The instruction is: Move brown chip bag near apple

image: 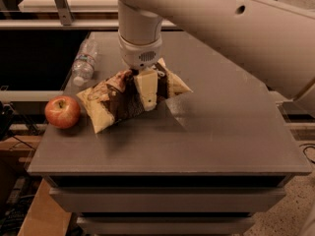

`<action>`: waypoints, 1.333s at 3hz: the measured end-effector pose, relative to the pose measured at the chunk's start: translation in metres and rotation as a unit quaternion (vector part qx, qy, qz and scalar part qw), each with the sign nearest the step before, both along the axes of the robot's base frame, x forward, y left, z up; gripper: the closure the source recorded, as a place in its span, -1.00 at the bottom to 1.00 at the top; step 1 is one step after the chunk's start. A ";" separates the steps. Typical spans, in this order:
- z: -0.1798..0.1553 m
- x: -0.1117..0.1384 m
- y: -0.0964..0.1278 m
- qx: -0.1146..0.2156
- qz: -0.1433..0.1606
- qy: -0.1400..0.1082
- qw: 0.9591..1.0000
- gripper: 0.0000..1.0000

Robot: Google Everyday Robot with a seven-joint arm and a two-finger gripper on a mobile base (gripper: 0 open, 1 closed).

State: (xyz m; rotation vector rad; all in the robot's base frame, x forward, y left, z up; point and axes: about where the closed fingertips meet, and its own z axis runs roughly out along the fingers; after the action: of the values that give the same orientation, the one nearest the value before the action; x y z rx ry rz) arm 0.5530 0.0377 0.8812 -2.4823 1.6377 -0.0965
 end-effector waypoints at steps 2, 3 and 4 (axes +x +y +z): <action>-0.001 -0.001 0.002 -0.004 0.007 0.011 1.000 -1.00; -0.001 -0.001 0.002 -0.004 0.007 0.011 1.000 -1.00; 0.014 -0.006 0.003 -0.002 0.019 0.008 1.000 -1.00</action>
Offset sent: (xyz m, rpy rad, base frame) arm -0.0052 0.0005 -0.0009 -0.0250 0.0497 0.0289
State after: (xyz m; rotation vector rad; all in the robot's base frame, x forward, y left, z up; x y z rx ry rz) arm 0.5475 0.0410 0.8949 -2.5231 1.5962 -0.0761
